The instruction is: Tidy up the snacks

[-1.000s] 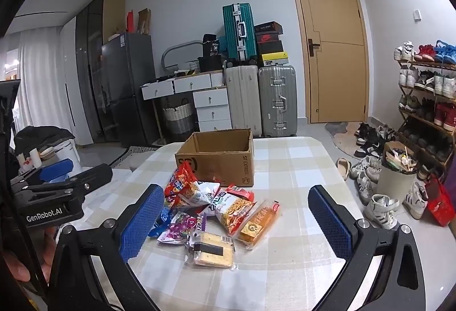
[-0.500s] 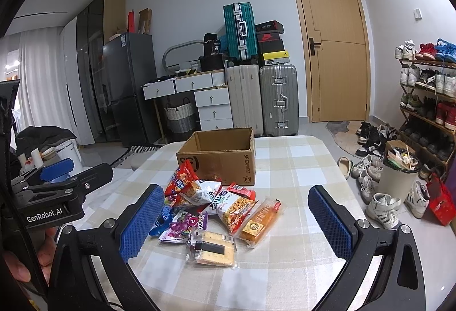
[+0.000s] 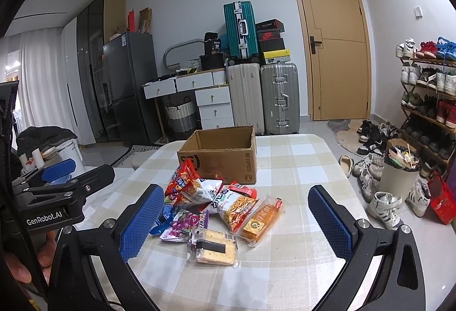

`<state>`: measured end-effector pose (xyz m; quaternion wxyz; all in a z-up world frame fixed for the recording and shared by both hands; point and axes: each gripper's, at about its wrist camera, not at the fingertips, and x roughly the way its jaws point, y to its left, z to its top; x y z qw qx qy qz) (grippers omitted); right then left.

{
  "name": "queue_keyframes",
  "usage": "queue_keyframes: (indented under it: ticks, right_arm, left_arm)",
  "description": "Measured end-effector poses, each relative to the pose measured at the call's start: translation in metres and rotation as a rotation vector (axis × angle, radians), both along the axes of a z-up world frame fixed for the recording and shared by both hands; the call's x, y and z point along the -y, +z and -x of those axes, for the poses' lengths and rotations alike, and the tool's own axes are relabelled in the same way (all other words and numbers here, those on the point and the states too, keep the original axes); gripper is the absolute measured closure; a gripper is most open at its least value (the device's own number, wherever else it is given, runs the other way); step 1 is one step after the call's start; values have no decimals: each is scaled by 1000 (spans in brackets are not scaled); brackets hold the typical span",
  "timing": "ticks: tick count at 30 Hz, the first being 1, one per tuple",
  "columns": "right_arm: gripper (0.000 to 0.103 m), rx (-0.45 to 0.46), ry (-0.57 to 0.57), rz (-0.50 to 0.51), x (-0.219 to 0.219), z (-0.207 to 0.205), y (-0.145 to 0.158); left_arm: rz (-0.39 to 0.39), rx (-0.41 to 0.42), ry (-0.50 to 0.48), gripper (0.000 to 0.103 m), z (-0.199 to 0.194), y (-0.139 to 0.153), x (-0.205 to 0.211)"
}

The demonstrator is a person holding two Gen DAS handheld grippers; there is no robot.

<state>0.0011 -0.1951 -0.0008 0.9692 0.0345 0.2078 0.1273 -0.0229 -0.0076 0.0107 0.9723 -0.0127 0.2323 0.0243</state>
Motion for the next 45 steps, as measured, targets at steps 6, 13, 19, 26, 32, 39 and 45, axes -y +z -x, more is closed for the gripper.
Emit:
queue_keyframes:
  ticks: [6, 13, 19, 26, 32, 39, 45]
  right_arm:
    - [0, 1, 1, 0, 0, 1, -1]
    - [0, 1, 1, 3, 0, 0, -1]
    - [0, -5, -5, 4, 0, -3, -3]
    - [0, -14, -5, 1, 0, -6, -6]
    - [0, -7, 18, 3, -2, -8, -11]
    - [0, -49, 36, -11, -6, -25, -32]
    - [0, -113, 50, -15, -9, -47, -59]
  left_arm:
    - [-14, 3, 17, 1, 0, 0, 1]
    - [-26, -9, 30, 1, -1, -2, -3]
    - [-16, -24, 34, 1, -8, -5, -10]
    - [-13, -45, 23, 1, -17, -11, -11]
    - [1, -72, 24, 1, -27, -20, -14]
    - [56, -154, -7, 1, -52, -48, -25]
    - [151, -266, -52, 1, -82, -90, -43]
